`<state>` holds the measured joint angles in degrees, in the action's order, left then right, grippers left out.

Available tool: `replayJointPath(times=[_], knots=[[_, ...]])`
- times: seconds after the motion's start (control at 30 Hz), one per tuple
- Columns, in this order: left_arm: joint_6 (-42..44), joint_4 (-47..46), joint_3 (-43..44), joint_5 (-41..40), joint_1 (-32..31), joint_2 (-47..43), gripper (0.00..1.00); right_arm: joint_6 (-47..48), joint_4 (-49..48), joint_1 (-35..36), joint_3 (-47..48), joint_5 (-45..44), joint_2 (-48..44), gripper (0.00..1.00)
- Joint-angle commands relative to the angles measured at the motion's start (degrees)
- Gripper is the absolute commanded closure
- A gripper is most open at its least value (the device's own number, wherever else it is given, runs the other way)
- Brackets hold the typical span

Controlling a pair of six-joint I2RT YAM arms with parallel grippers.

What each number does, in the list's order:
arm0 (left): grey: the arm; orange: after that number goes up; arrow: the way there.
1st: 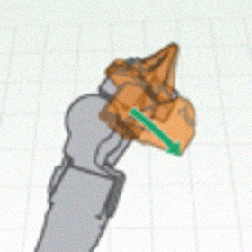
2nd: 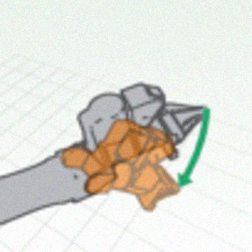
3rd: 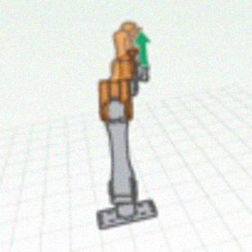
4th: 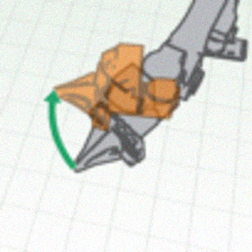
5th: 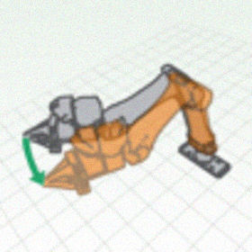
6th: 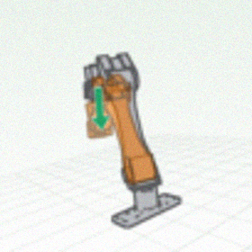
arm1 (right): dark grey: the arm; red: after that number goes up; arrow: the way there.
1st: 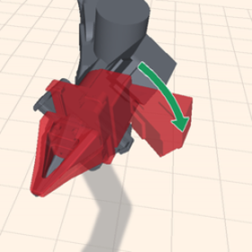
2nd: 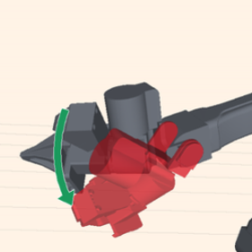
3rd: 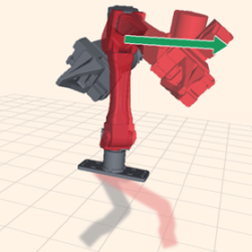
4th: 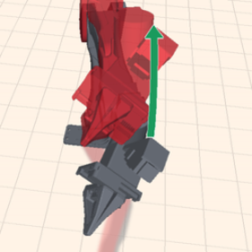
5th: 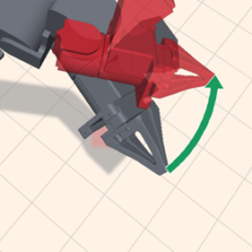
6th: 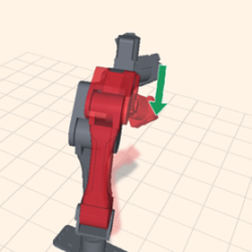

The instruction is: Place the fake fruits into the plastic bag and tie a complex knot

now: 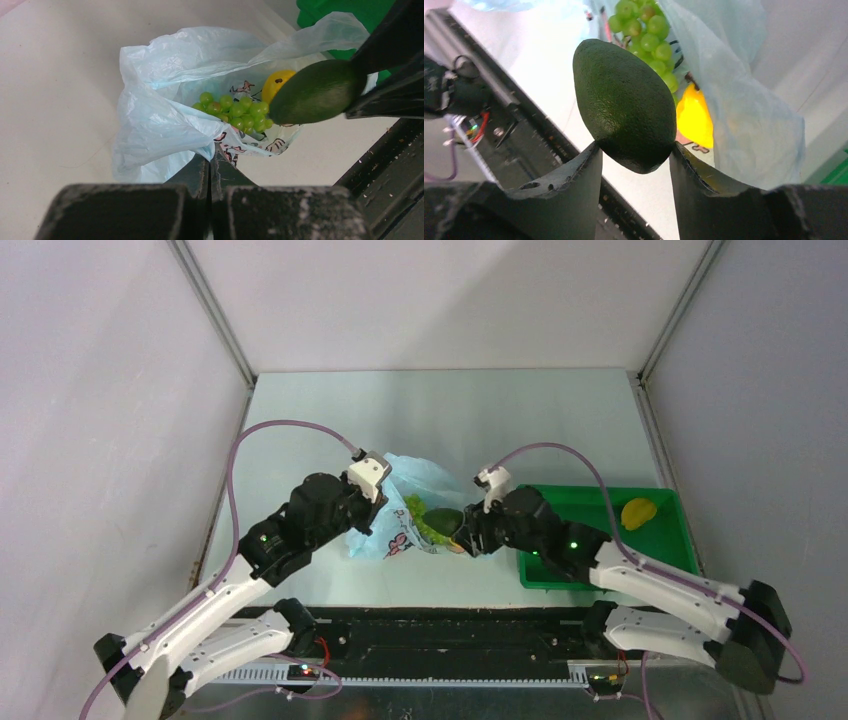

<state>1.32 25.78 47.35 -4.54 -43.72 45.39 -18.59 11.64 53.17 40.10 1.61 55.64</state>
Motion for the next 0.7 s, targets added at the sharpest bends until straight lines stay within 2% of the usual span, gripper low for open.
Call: replayJointPath(times=[0.0,0.17,0.4,0.67], knots=[[-0.5,-1.4,0.0,-0.7,0.3,0.0,1.0,-2.1,-3.5,3.3,5.2,-14.9,6.1,0.7],[-0.4,-1.5,0.0,-0.8,0.3,0.3,1.0,-3.6,-3.9,4.9,6.7,-21.5,9.8,0.69],[-0.4,-1.6,0.1,-0.3,0.2,1.0,1.0,-4.4,-3.9,5.0,8.4,-25.9,13.5,0.68],[-0.4,-1.7,0.0,0.0,0.3,1.1,1.0,-2.0,0.6,8.8,16.9,-32.6,21.2,0.67]])
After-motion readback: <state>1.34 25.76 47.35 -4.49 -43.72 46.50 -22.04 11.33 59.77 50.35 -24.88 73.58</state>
